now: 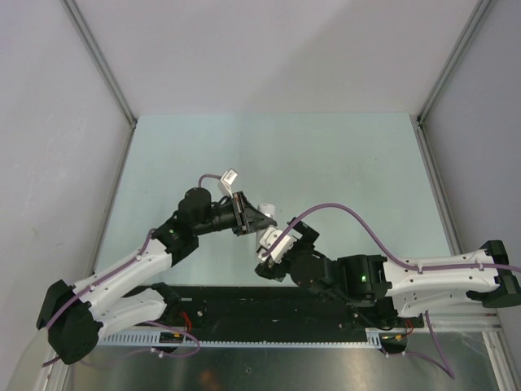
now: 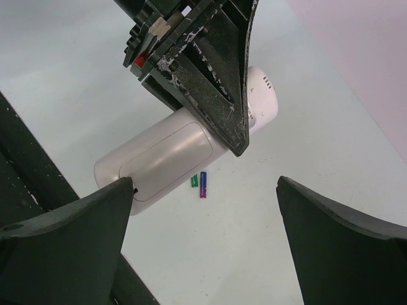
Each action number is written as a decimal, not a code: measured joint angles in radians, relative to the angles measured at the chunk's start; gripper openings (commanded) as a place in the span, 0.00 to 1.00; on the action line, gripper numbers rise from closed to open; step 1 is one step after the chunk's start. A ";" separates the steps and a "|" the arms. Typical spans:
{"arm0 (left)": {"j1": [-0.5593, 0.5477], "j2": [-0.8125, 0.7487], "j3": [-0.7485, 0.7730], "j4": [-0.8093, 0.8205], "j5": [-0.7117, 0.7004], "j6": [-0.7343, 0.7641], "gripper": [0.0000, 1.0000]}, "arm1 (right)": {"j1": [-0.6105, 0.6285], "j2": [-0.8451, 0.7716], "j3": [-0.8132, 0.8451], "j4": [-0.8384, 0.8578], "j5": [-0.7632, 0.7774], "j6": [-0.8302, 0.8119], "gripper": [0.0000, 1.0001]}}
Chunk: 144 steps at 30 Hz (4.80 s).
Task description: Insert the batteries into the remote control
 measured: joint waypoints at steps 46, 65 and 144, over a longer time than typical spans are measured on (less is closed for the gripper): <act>-0.026 0.003 0.021 -0.042 -0.078 0.026 0.00 | -0.014 0.000 0.000 -0.002 0.006 -0.018 1.00; -0.038 0.003 0.021 -0.042 -0.120 0.043 0.00 | -0.026 -0.004 0.000 -0.002 0.000 -0.023 1.00; 0.002 -0.173 -0.116 -0.110 -0.163 0.068 0.00 | -0.619 -0.140 -0.187 -0.579 -0.388 0.987 0.95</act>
